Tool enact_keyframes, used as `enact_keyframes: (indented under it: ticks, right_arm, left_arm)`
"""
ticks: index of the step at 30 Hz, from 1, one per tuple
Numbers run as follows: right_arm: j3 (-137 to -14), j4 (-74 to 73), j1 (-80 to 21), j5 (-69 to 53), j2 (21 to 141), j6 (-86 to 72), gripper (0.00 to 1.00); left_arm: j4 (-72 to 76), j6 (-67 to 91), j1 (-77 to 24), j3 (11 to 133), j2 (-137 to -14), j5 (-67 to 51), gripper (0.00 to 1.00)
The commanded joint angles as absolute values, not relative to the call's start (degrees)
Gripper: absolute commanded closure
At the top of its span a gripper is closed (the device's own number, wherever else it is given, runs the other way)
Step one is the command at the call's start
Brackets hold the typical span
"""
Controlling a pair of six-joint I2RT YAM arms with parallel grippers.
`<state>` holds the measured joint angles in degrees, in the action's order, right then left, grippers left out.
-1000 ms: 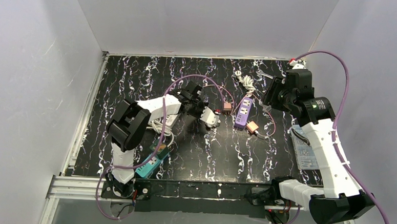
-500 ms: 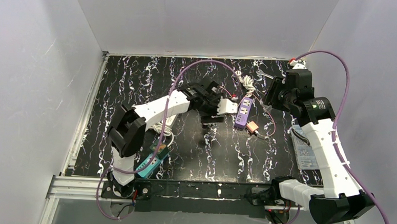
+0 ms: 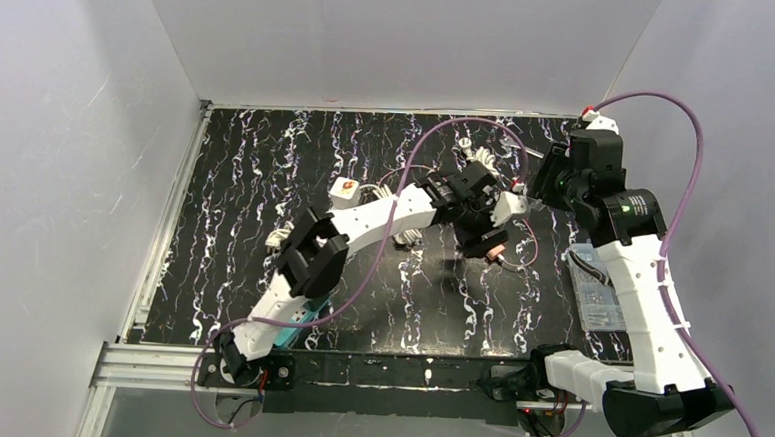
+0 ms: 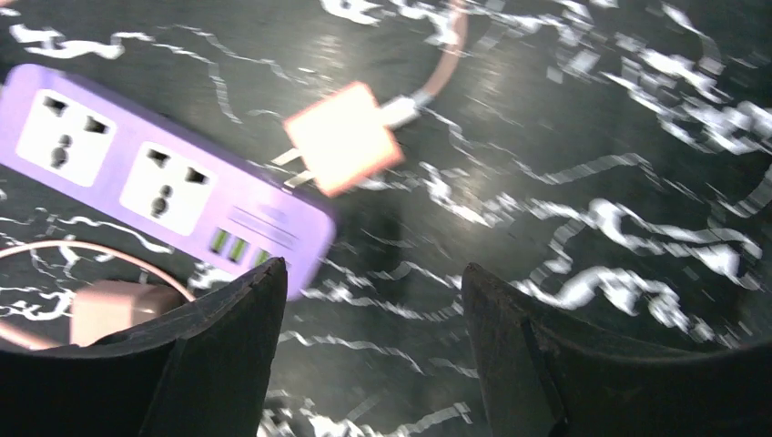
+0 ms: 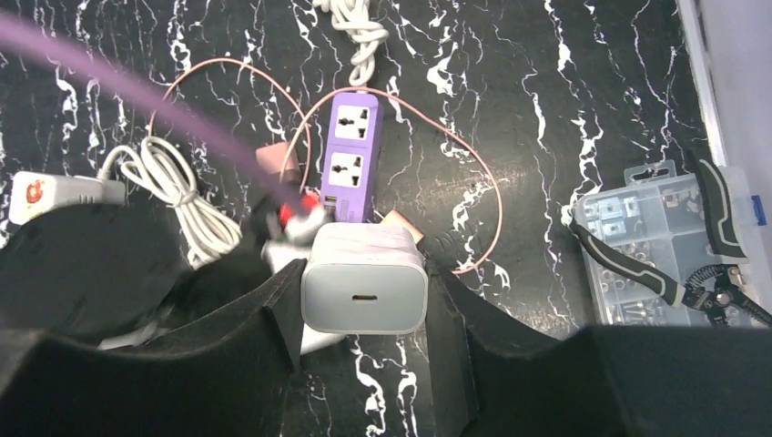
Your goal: Insert the plug
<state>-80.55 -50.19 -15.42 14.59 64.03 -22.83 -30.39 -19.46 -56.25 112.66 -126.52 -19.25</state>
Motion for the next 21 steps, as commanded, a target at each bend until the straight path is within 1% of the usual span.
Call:
enact_keyframes:
  ticks: [1, 2, 3, 5, 9, 15, 21]
  right_arm:
    - [-83.06, -50.77, -15.47, 15.09, 62.41, -22.61, 0.81]
    - [-83.18, -50.80, -15.47, 15.10, 62.39, -22.67, 0.81]
    - [-83.34, -50.76, -15.47, 15.04, 62.40, -22.66, 0.81]
    - [-83.56, -50.89, -15.47, 14.87, 62.49, -22.72, 0.81]
    - [-83.41, -50.66, -15.47, 14.79, 62.08, -23.10, 0.81]
    - [-84.37, -50.88, -15.47, 14.49, 62.43, -23.34, 0.81]
    - [-83.47, -50.72, -15.47, 13.27, 62.32, -24.05, 0.81]
  left_arm:
    - [-33.87, -15.10, -55.09, 123.82, -133.14, -11.14, 0.28]
    - [-34.00, -14.65, -54.96, 125.13, -134.74, -8.66, 0.05]
    - [-33.81, -14.14, -54.75, 126.09, -135.66, -6.85, 0.02]
    - [-33.18, -12.35, -54.07, 126.76, -136.66, -4.34, 0.02]
    - [-30.95, -10.94, -53.36, 123.53, -136.34, -3.77, 0.02]
    - [-27.68, -12.45, -53.28, 118.03, -134.48, -6.77, 0.09]
    - [-26.13, -10.09, -53.00, 119.71, -134.86, -6.38, 0.06]
